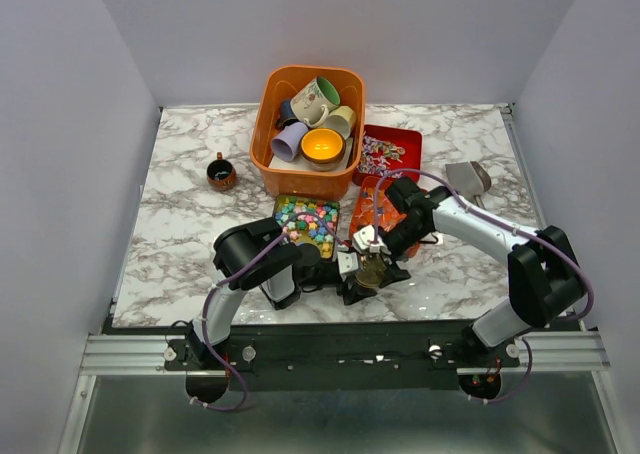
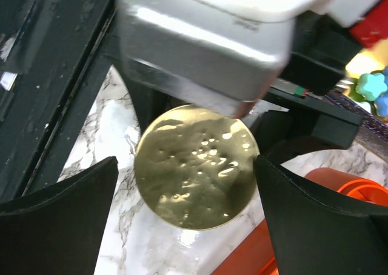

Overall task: Pack the candies
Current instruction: Screw the bottle lid onto the packing bottle.

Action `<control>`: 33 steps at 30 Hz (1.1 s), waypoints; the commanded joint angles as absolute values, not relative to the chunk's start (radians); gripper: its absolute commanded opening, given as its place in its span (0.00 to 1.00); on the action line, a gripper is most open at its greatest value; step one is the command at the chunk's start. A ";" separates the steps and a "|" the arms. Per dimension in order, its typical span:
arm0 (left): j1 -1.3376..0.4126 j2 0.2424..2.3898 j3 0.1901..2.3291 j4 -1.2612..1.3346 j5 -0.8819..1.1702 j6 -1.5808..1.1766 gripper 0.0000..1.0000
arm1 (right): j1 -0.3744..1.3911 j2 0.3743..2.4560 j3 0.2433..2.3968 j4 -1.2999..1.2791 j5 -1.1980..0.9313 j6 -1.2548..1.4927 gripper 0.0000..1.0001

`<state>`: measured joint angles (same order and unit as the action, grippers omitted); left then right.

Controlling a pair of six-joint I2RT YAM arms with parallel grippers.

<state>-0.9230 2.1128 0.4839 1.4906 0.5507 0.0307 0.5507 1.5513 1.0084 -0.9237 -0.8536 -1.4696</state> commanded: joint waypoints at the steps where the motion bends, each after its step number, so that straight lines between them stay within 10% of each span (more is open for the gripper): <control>1: -0.933 2.149 0.456 1.442 0.532 0.057 0.00 | 0.554 1.534 0.971 -0.833 -0.812 -1.333 1.00; 11: -0.933 2.152 0.456 1.450 0.535 0.052 0.00 | 0.555 1.543 0.951 -0.854 -0.764 -1.373 0.98; 33: -0.934 2.143 0.449 1.448 0.517 0.048 0.00 | 0.607 1.416 0.721 -0.557 -0.549 -0.827 0.61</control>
